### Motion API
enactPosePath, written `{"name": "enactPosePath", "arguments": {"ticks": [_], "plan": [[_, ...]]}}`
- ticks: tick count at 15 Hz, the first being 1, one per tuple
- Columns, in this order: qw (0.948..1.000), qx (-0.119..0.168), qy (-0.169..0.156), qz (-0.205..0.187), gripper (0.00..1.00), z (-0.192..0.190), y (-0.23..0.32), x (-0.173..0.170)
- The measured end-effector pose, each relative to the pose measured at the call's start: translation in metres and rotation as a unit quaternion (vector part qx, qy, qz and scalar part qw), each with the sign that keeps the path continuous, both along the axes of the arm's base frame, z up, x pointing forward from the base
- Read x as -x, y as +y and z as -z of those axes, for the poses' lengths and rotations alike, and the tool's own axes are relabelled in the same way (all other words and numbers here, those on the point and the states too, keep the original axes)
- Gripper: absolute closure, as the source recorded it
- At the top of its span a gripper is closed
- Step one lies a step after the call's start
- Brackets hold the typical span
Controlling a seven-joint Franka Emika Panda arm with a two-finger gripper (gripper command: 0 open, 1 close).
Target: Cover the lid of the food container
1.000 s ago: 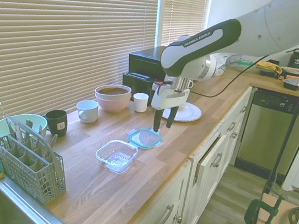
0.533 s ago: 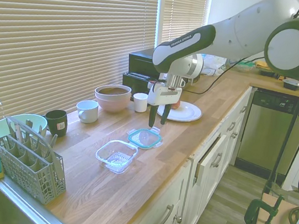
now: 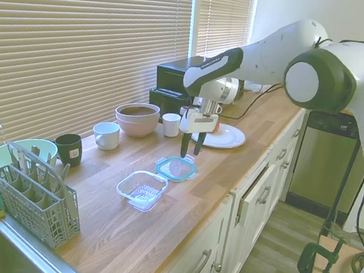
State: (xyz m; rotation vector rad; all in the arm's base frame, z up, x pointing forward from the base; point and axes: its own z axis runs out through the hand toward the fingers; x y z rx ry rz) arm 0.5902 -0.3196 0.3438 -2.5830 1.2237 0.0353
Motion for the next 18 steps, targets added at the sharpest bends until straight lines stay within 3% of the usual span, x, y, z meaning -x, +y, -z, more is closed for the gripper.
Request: {"name": "enactPosePath", "arguments": {"ticks": [16,17,18], "plan": [[0.9989,-0.046,0.004,0.004,0.0,0.018,0.014,-0.008],[0.9988,-0.049,0.006,0.002,1.0,0.018,0.015,-0.008],[0.9987,-0.051,0.007,0.004,1.0,0.019,0.015,-0.007]]}}
